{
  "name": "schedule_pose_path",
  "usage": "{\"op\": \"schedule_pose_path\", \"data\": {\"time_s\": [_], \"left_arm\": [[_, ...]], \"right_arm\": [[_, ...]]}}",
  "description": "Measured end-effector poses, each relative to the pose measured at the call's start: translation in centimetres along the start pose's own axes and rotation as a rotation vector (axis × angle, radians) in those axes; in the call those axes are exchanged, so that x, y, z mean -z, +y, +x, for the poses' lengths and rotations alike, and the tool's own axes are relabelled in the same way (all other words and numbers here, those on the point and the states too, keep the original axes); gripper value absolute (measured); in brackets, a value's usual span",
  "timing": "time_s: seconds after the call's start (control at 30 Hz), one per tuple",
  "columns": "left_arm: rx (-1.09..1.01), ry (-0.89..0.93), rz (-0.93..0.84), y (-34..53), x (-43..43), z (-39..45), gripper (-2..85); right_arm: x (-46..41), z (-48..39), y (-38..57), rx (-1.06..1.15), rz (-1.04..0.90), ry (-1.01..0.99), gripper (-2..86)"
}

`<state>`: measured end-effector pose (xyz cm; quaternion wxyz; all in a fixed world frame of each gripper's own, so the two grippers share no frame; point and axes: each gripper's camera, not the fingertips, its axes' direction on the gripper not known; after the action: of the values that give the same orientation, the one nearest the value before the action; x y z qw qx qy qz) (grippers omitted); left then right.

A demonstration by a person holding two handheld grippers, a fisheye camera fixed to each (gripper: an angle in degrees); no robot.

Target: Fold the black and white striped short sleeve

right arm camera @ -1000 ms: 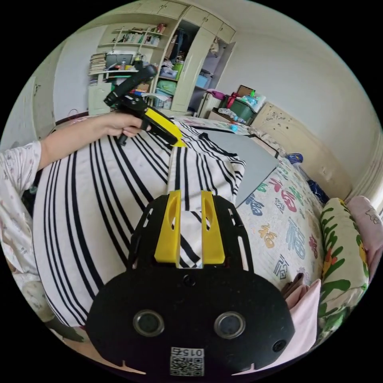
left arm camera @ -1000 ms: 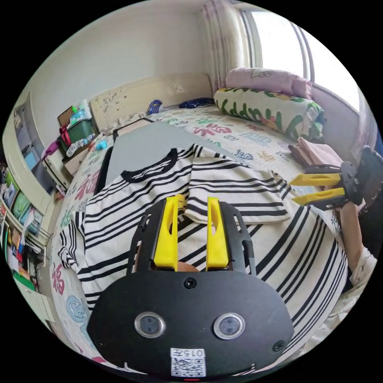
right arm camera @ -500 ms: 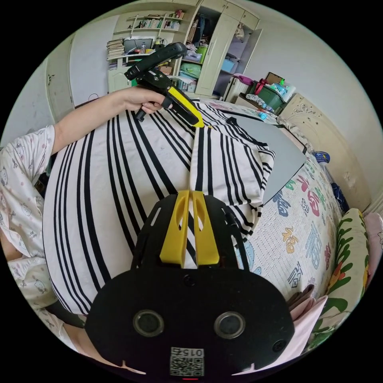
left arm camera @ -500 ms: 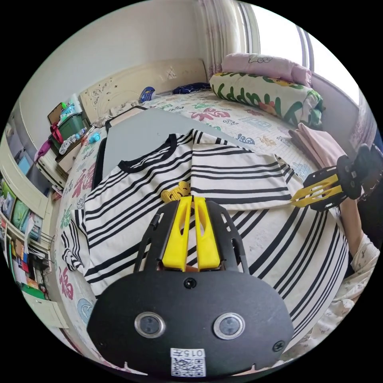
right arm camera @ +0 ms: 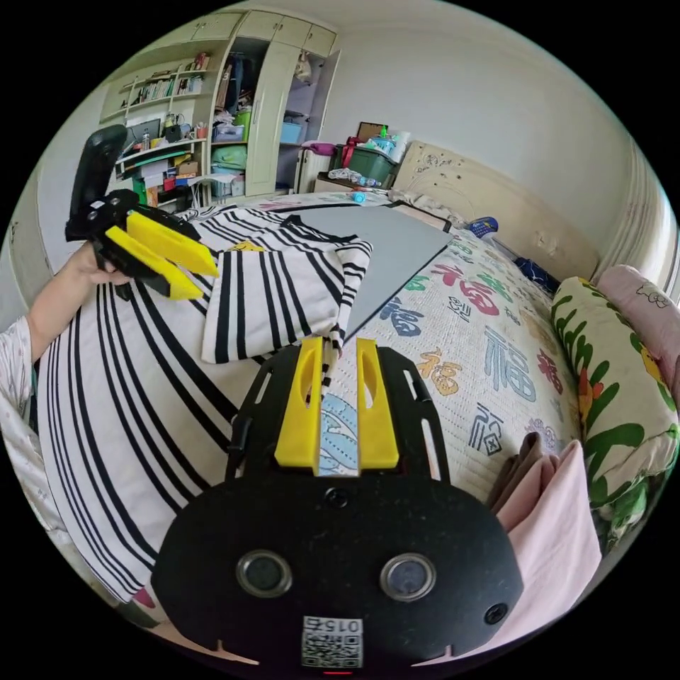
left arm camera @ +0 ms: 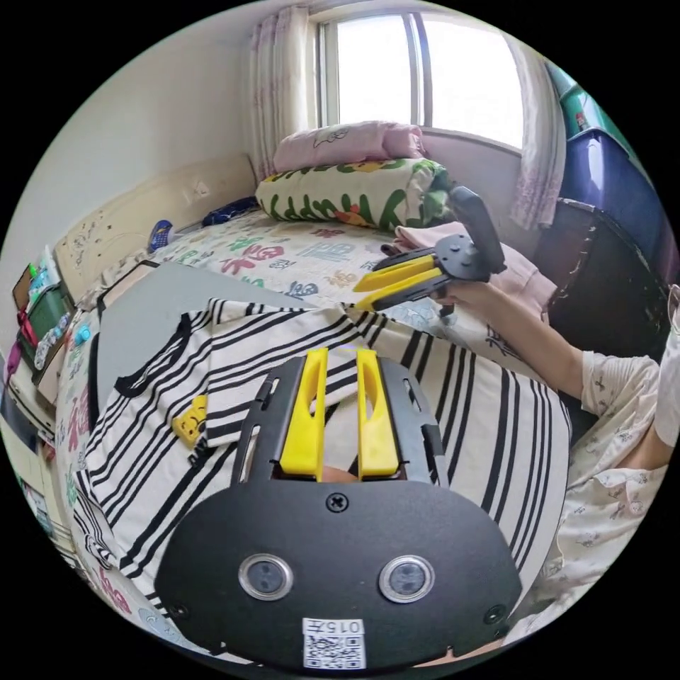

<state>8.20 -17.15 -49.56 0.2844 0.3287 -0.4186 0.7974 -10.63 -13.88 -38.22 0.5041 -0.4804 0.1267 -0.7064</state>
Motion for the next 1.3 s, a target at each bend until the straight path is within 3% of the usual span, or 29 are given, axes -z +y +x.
{"op": "schedule_pose_path", "data": {"time_s": [0.2, 0.4, 0.5, 0.7, 0.87, 0.97, 1.07, 1.17, 1.3], "left_arm": [[-0.073, 0.021, -0.189, -6.8, -3.8, 0.4, 7.0], [-0.055, 0.054, -0.183, -12.4, -0.9, -4.9, 7.0], [-0.088, 0.015, -0.200, -15.7, 2.1, -8.2, 7.5], [0.095, -0.087, 0.033, -19.3, 22.1, -23.4, 9.2], [0.530, -0.334, 0.356, -8.2, 44.5, -42.3, 9.2], [0.862, -0.418, 0.408, 1.6, 50.7, -54.6, 8.7], [1.100, -0.247, 0.380, 9.0, 51.8, -66.4, 12.5], [1.217, -0.081, 0.444, 13.2, 52.5, -74.5, 13.3], [1.274, -0.012, 0.469, 15.5, 53.8, -81.0, 14.7]], "right_arm": [[1.2, -1.6, -0.5, -0.002, -0.054, 0.000, 0.9], [3.4, -3.5, -0.5, 0.034, -0.095, 0.059, -0.5], [5.5, -2.7, -0.4, -0.002, -0.091, -0.018, 0.3], [12.4, 0.2, 2.1, -0.182, 0.016, -0.065, 5.0], [18.4, -1.6, -1.7, -0.182, 0.103, -0.103, 6.4], [20.2, -4.9, -7.2, -0.070, 0.034, -0.108, 7.0], [21.5, -9.5, -13.3, 0.039, 0.036, -0.116, 7.7], [21.1, -14.9, -19.7, 0.129, 0.055, -0.236, 7.6], [17.5, -19.6, -27.4, 0.087, 0.039, -0.408, 8.2]]}}
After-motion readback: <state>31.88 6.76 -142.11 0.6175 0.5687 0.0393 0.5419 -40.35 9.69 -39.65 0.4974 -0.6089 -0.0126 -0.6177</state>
